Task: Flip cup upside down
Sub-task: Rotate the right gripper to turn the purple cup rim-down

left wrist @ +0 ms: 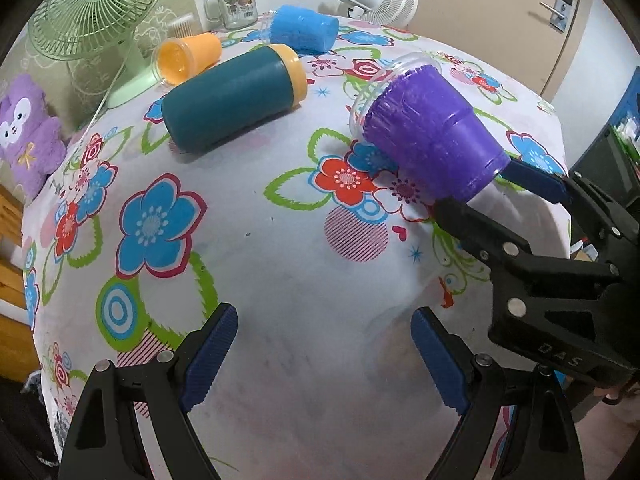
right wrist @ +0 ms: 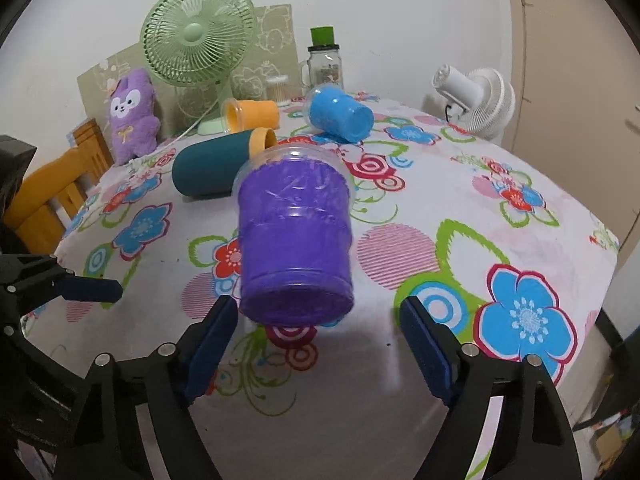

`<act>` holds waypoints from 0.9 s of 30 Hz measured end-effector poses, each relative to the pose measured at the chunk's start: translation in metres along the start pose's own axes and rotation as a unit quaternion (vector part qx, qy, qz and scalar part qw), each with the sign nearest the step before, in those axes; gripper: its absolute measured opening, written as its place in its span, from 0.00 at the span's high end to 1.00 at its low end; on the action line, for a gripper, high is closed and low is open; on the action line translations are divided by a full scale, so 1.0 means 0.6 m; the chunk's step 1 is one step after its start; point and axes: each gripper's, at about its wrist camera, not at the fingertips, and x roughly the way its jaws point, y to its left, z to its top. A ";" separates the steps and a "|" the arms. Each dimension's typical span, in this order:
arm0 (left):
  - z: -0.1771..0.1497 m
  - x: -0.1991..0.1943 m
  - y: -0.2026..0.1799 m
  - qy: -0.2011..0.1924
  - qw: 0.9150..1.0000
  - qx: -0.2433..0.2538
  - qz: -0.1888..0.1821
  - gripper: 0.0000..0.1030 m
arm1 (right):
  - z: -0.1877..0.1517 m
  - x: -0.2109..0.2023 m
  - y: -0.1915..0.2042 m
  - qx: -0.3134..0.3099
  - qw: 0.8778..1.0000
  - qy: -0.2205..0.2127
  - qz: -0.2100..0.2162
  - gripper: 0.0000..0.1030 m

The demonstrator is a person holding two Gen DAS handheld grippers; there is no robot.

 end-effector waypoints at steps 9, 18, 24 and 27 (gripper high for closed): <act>-0.001 0.002 0.002 -0.008 1.000 0.001 -0.006 0.12 | -0.001 0.007 0.014 -0.023 1.000 -0.019 -0.009 0.40; 0.001 -0.003 -0.002 -0.017 1.000 -0.001 -0.001 0.12 | 0.000 -0.004 0.013 -0.040 0.999 -0.027 -0.005 0.44; 0.012 -0.037 -0.012 -0.006 1.000 -0.021 -0.018 0.12 | 0.042 -0.039 0.002 -0.035 0.999 0.017 0.000 0.44; 0.023 -0.062 -0.020 -0.007 0.999 -0.037 -0.027 0.12 | 0.070 -0.056 -0.001 -0.047 0.998 0.047 0.006 0.44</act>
